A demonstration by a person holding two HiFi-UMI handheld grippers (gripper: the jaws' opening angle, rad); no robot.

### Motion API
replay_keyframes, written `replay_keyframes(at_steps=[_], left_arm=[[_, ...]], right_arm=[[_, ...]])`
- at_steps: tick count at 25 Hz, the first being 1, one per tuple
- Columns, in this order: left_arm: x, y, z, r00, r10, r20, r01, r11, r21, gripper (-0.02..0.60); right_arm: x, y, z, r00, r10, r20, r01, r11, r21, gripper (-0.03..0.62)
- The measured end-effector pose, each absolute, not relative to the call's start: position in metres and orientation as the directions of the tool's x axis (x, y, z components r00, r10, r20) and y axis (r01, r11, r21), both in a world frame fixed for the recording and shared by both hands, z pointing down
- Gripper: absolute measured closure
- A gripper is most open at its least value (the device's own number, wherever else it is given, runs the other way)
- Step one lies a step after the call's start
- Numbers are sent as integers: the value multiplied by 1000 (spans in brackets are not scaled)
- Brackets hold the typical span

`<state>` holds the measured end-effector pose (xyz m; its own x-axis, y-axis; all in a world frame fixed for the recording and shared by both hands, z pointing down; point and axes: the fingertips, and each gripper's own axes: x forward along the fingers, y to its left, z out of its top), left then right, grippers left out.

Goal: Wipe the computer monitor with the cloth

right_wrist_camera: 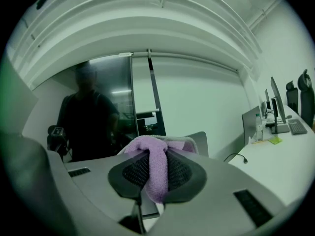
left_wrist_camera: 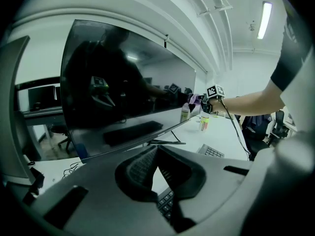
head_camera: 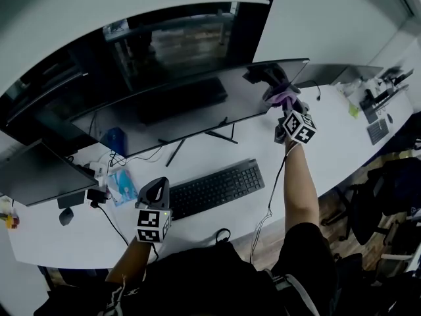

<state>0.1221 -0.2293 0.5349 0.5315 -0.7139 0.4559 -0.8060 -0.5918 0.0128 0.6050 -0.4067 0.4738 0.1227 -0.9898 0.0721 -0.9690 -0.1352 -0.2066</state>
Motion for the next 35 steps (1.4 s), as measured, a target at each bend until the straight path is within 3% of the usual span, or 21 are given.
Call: replay_keyframes(at_steps=[17,35], left_arm=[[97,-212,510,519,-770,370,-836,-547,34,568],[71,-183,485,529,-797,293,-839,-542,43,568]], right_arm=[[599,-388,347,96,-994,-53,-991,-90,-98,519],[586,-332,263,174,-970,-170,-984,-163,-77,519]])
